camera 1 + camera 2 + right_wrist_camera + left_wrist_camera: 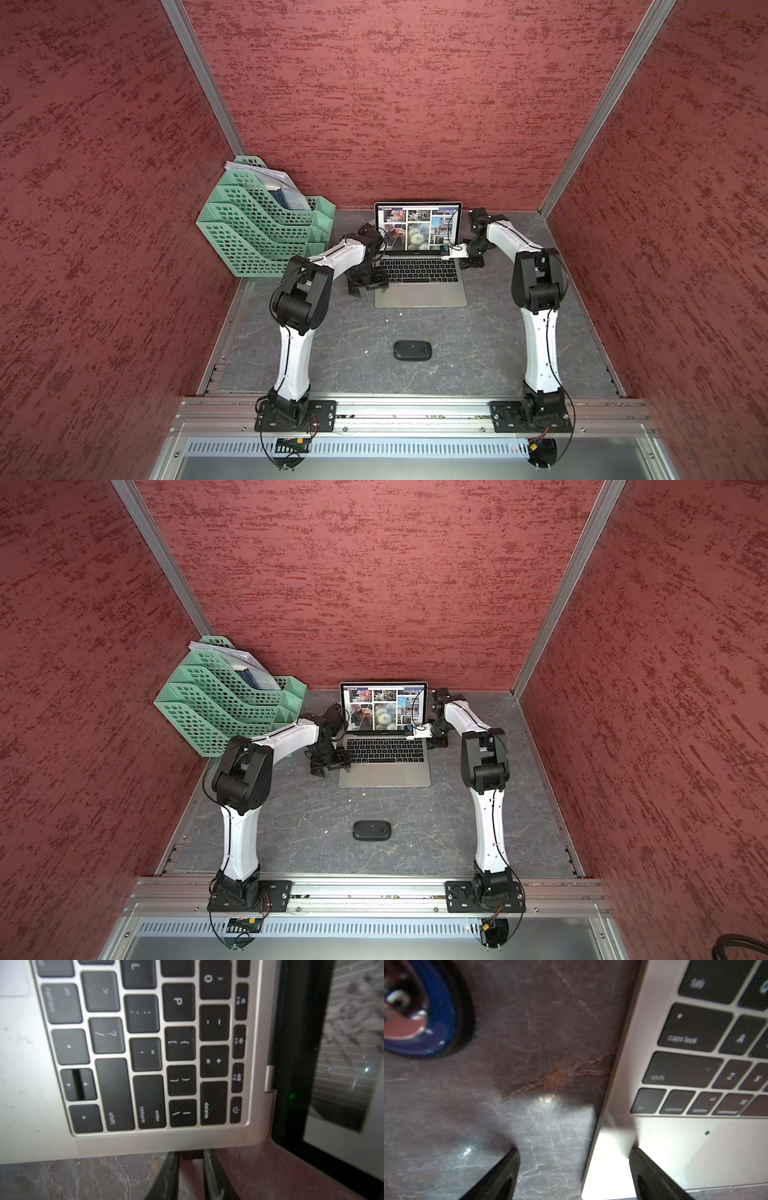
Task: Remove the wireless mouse receiver from the laptop
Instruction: Take out the USB plug from the USB port.
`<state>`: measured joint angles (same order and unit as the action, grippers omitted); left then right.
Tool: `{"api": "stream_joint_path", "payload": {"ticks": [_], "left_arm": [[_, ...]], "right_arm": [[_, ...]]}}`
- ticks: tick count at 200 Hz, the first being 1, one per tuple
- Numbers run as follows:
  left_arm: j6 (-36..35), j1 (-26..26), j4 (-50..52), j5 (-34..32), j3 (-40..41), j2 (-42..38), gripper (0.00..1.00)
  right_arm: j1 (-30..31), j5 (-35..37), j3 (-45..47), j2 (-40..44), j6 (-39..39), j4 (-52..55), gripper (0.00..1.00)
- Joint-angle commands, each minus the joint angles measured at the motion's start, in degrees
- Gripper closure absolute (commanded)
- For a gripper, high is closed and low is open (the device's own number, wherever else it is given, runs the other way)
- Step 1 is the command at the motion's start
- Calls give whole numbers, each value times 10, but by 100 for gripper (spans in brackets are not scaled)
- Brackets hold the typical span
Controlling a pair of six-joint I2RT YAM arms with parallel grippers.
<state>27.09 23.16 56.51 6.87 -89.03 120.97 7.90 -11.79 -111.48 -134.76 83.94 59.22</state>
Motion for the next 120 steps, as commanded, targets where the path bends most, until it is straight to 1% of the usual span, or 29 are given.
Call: {"api": "stream_joint_path", "payload": {"ticks": [1, 56, 93, 120], "left_arm": [[-17, 0, -70, -18, 45, 79, 14], [-18, 0, -70, -20, 46, 79, 14], [-17, 0, -70, -22, 48, 80, 14], [-16, 0, -69, -25, 49, 80, 14]], "right_arm": [[3, 35, 26, -59, 0, 46, 81], [3, 39, 18, -60, -4, 49, 92], [3, 66, 14, -60, -4, 39, 100], [1, 103, 16, -59, 2, 28, 100]]}}
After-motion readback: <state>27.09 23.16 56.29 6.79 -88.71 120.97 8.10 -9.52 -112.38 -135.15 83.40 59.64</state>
